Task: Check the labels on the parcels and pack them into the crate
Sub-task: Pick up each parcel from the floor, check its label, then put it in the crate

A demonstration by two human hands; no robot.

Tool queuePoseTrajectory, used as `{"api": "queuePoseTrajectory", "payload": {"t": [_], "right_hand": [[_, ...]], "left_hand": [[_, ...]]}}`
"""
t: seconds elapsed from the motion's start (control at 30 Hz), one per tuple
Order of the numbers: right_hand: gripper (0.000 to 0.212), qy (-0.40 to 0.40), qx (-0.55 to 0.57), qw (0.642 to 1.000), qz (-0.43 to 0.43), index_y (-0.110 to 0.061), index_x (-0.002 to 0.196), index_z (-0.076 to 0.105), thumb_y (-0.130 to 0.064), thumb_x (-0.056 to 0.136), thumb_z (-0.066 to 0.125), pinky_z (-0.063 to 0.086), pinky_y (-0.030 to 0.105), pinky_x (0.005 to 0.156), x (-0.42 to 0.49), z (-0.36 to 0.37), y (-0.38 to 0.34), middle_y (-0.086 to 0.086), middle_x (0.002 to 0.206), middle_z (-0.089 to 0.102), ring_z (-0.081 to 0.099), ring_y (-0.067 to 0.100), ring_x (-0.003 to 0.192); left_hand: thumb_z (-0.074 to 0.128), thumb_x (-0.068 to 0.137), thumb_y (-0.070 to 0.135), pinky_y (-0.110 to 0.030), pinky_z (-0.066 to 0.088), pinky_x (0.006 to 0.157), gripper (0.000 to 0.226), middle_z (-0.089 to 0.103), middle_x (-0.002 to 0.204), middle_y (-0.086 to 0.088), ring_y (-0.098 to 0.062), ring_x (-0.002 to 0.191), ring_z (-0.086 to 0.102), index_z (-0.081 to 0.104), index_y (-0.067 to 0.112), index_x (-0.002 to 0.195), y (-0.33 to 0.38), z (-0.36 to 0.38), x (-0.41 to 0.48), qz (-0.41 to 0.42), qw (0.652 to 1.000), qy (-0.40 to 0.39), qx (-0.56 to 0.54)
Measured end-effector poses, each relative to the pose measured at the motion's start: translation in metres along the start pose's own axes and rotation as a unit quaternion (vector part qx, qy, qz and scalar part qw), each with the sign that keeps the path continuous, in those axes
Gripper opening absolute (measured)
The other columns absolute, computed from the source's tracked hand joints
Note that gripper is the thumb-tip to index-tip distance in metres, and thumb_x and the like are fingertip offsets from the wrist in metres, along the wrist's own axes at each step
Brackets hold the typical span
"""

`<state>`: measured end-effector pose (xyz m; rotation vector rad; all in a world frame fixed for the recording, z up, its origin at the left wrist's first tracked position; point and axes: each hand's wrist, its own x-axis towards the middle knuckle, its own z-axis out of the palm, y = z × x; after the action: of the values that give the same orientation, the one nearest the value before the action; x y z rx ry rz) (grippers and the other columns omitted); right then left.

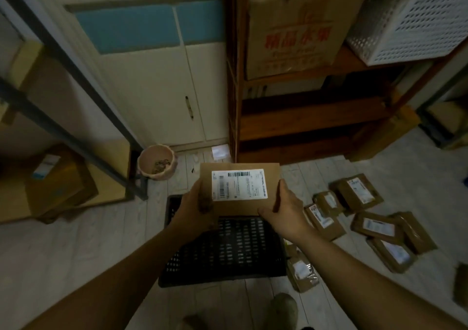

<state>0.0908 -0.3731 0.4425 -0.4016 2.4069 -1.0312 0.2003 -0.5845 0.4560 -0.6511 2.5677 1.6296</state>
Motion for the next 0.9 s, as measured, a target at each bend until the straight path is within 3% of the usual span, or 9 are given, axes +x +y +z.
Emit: {"api": "queuePoseTrajectory", "payload": {"t": [0.07,0.13,0.3,0.47,0.7,0.8,0.9], "right_hand": [[0.086,-0.036,-0.045,0.998,0.028,-0.023,0.147,0.012,-0.04,0.082,0.064,0.037,0.034,0.097,0.035,0.033,0.044,0.008,0.142,0.037,0.044,0.026,0.123],[0.082,-0.081,-0.047,0.995,0.04,-0.029,0.147,0.008,-0.04,0.085,0.06,0.04,0.046,0.101,0.072,0.073,0.094,0.009,0.15,0.027,0.044,0.031,0.125],[0.072,-0.108,-0.123,0.984,0.072,-0.035,0.143,0.013,-0.05,0.086,0.054,0.035,0.039,0.101,0.151,0.184,0.225,0.015,0.149,0.018,0.043,0.035,0.122],[0.089,-0.148,-0.112,0.978,0.098,-0.033,0.147,0.014,-0.056,0.078,0.065,0.035,0.033,0.101,0.208,0.264,0.32,0.014,0.149,0.015,0.04,0.034,0.125],[0.079,-0.131,-0.118,0.978,0.11,-0.033,0.146,0.018,-0.028,0.082,0.064,0.033,0.04,0.109,0.268,0.318,0.378,0.015,0.152,0.01,0.033,0.035,0.131],[0.078,-0.133,-0.11,0.978,0.114,-0.037,0.148,0.016,-0.022,0.085,0.06,0.032,0.045,0.11,0.274,0.335,0.392,0.012,0.155,0.002,0.028,0.037,0.134],[0.074,-0.127,-0.132,0.976,0.119,-0.033,0.15,0.011,-0.02,0.09,0.053,0.027,0.047,0.113,0.275,0.351,0.404,0.012,0.156,-0.006,0.022,0.038,0.137]], "left_hand": [[0.078,0.072,0.016,-0.029,0.051,0.091,0.072,0.056,0.122,0.013,-0.011,0.117,0.055,0.038,0.051,0.12,-0.053,0.03,0.025,-0.033,0.998,-0.041,0.034],[0.076,0.074,0.025,-0.044,0.041,0.104,0.072,0.052,0.133,0.002,-0.02,0.124,0.048,0.037,0.038,0.134,-0.118,0.065,0.054,-0.066,0.992,-0.053,0.097],[0.066,0.083,0.033,-0.038,0.033,0.105,0.067,0.04,0.141,-0.004,-0.023,0.126,0.041,0.032,0.03,0.141,-0.281,0.158,0.118,-0.135,0.972,-0.065,0.18],[0.062,0.086,0.033,-0.04,0.035,0.106,0.052,0.043,0.139,-0.003,-0.019,0.124,0.045,0.043,0.026,0.134,-0.401,0.217,0.17,-0.13,0.965,-0.077,0.214],[0.058,0.087,0.036,-0.039,0.036,0.103,0.046,0.045,0.136,-0.008,-0.025,0.123,0.044,0.048,0.019,0.128,-0.473,0.247,0.211,-0.052,0.931,-0.056,0.356],[0.054,0.089,0.037,-0.048,0.024,0.111,0.046,0.033,0.147,-0.005,-0.027,0.139,0.021,0.045,0.02,0.131,-0.488,0.253,0.218,0.004,0.884,-0.102,0.457],[0.05,0.091,0.037,-0.056,0.01,0.114,0.055,0.014,0.155,-0.004,-0.032,0.143,-0.007,0.033,0.023,0.142,-0.504,0.257,0.219,0.023,0.828,-0.15,0.539]]}}
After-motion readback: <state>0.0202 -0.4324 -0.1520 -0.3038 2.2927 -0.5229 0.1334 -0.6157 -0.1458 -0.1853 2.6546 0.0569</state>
